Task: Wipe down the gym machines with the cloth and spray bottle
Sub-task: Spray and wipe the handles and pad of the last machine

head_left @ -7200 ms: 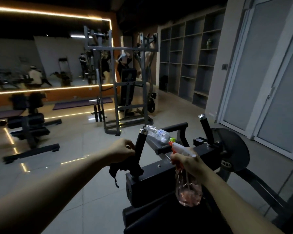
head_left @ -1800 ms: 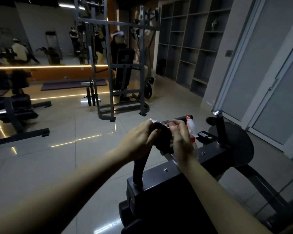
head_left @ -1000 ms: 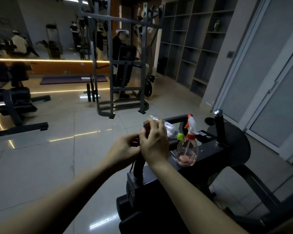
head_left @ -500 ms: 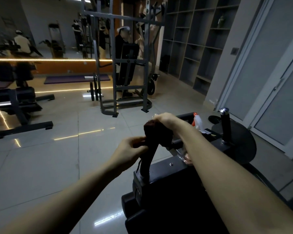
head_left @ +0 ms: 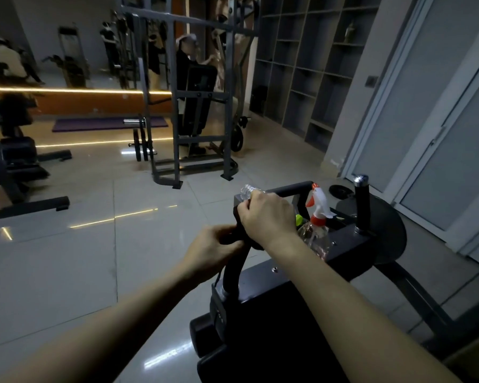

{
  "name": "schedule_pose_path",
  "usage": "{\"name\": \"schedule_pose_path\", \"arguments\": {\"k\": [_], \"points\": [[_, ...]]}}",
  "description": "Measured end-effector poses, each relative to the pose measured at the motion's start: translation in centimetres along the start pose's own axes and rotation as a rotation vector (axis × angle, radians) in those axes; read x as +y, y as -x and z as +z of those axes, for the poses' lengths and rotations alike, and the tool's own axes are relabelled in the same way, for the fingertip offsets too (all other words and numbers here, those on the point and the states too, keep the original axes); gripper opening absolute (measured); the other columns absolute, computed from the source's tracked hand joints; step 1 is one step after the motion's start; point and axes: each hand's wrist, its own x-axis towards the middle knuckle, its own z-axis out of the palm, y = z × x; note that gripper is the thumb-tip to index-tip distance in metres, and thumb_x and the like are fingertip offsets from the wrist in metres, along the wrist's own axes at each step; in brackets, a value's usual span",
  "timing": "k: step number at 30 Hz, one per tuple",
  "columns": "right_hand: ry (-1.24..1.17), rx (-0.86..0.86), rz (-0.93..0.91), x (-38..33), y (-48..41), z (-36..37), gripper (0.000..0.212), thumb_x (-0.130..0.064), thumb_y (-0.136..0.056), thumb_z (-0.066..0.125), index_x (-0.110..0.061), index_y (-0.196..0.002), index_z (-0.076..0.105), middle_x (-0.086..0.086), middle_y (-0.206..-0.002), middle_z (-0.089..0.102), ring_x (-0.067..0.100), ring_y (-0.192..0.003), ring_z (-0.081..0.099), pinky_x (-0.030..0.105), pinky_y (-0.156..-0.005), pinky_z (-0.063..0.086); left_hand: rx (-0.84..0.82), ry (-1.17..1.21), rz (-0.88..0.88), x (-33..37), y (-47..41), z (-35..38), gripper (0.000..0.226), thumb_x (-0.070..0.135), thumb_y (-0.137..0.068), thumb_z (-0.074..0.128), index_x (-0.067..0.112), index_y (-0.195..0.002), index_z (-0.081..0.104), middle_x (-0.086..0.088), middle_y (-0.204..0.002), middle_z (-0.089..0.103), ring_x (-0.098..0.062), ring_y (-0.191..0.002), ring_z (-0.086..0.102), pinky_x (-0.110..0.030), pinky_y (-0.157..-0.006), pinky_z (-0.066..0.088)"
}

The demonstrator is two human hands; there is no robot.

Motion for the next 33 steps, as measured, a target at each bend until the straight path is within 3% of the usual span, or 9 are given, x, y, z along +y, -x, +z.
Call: {"name": "schedule_pose_path", "arguments": {"k": [4, 9, 11, 15, 18, 21, 26, 30, 33], "points": [[-0.005, -0.299, 0.043, -0.2, -2.6, -0.9, 0.028, -0.034, -0.093, 0.045, -0.011, -0.098, 0.062, 0.008, -0.091, 0.059, 0.030, -0.082, 0.056, 0.035, -0.066, 0.038, -0.001, -0.020, -0.018, -0.1, -0.3, 0.0, 0.015, 0.023, -0.094, 0.071, 0.021, -0.107, 0.079, 0.009, -0.098, 0.078, -0.008, -0.097, 0.073, -0.032, -0.087, 0.059], [-0.366, -0.550, 0.234, 1.0, -4.9, -0.1, 0.026, -0.030, -0.090, 0.048, -0.009, -0.086, 0.063, 0.011, -0.088, 0.067, 0.030, -0.081, 0.063, 0.039, -0.074, 0.051, 0.052, -0.049, -0.062, 0.4, -0.1, 0.4, 0.016, 0.030, -0.092, 0.073, 0.023, -0.105, 0.079, 0.009, -0.092, 0.079, -0.007, -0.091, 0.074, -0.033, -0.083, 0.061], [-0.671, -0.563, 0.358, 1.9, -4.6, 0.5, 0.022, -0.025, -0.095, 0.052, -0.011, -0.085, 0.065, 0.006, -0.083, 0.065, 0.019, -0.073, 0.060, 0.029, -0.066, 0.049, 0.058, -0.041, -0.084, 0.5, 0.1, 0.6, 0.021, 0.036, -0.090, 0.074, 0.021, -0.105, 0.079, 0.007, -0.092, 0.079, -0.009, -0.091, 0.074, -0.038, -0.087, 0.060], [-1.310, -0.321, 0.778, 3.1, -0.3, 3.7, 0.025, -0.024, -0.096, 0.053, -0.010, -0.082, 0.067, 0.009, -0.072, 0.065, 0.018, -0.059, 0.060, 0.023, -0.051, 0.047, 0.026, -0.035, -0.097, 0.5, 0.6, 0.6, 0.025, 0.040, -0.092, 0.071, 0.022, -0.109, 0.077, 0.011, -0.097, 0.078, -0.006, -0.093, 0.073, -0.032, -0.089, 0.058], [-1.356, -0.354, 0.869, 2.2, 5.2, 6.7, 0.030, -0.016, -0.100, 0.048, -0.008, -0.076, 0.063, 0.007, -0.063, 0.060, 0.014, -0.046, 0.057, 0.020, -0.044, 0.043, 0.003, 0.014, -0.147, 0.0, 0.9, -0.4, 0.015, 0.030, -0.098, 0.066, 0.027, -0.109, 0.076, 0.008, -0.101, 0.078, -0.009, -0.097, 0.073, -0.033, -0.093, 0.057], [-1.223, -0.365, 0.764, 2.4, 7.2, 6.7, 0.023, -0.017, -0.099, 0.057, -0.004, -0.088, 0.072, 0.013, -0.082, 0.070, 0.021, -0.070, 0.065, 0.026, -0.062, 0.050, 0.036, -0.049, -0.185, -0.5, 1.2, -1.3, 0.022, 0.014, -0.096, 0.066, 0.035, -0.101, 0.071, 0.002, -0.097, 0.077, -0.011, -0.088, 0.072, -0.030, -0.081, 0.057], [-1.281, -0.407, 0.797, 3.7, 5.3, 1.7, 0.019, -0.021, -0.100, 0.053, -0.011, -0.088, 0.064, 0.011, -0.078, 0.066, 0.023, -0.064, 0.064, 0.027, -0.055, 0.052, 0.223, 0.215, -0.280, 2.2, 0.9, -2.2, 0.013, -0.001, -0.096, 0.057, 0.006, -0.092, 0.068, -0.013, -0.086, 0.070, -0.014, -0.067, 0.067, -0.019, -0.056, 0.055], [-1.442, -0.418, 0.836, 4.8, 4.8, -1.0, 0.019, -0.023, -0.099, 0.056, -0.008, -0.089, 0.062, 0.009, -0.076, 0.065, 0.020, -0.063, 0.066, 0.031, -0.054, 0.054, 0.336, 0.470, -0.241, 5.0, 0.4, -2.7, 0.014, 0.005, -0.098, 0.056, 0.006, -0.087, 0.066, -0.012, -0.086, 0.069, -0.017, -0.074, 0.067, -0.019, -0.060, 0.055], [-1.416, -0.501, 0.782, 5.1, 5.4, -0.7, 0.024, -0.010, -0.088, 0.068, 0.002, -0.108, 0.067, 0.017, -0.089, 0.072, 0.028, -0.076, 0.072, 0.035, -0.060, 0.059, 0.302, 0.510, -0.160, 6.0, 0.7, -2.1, 0.012, 0.008, -0.097, 0.060, 0.007, -0.090, 0.069, -0.010, -0.087, 0.073, -0.020, -0.082, 0.069, -0.024, -0.071, 0.056]]}}
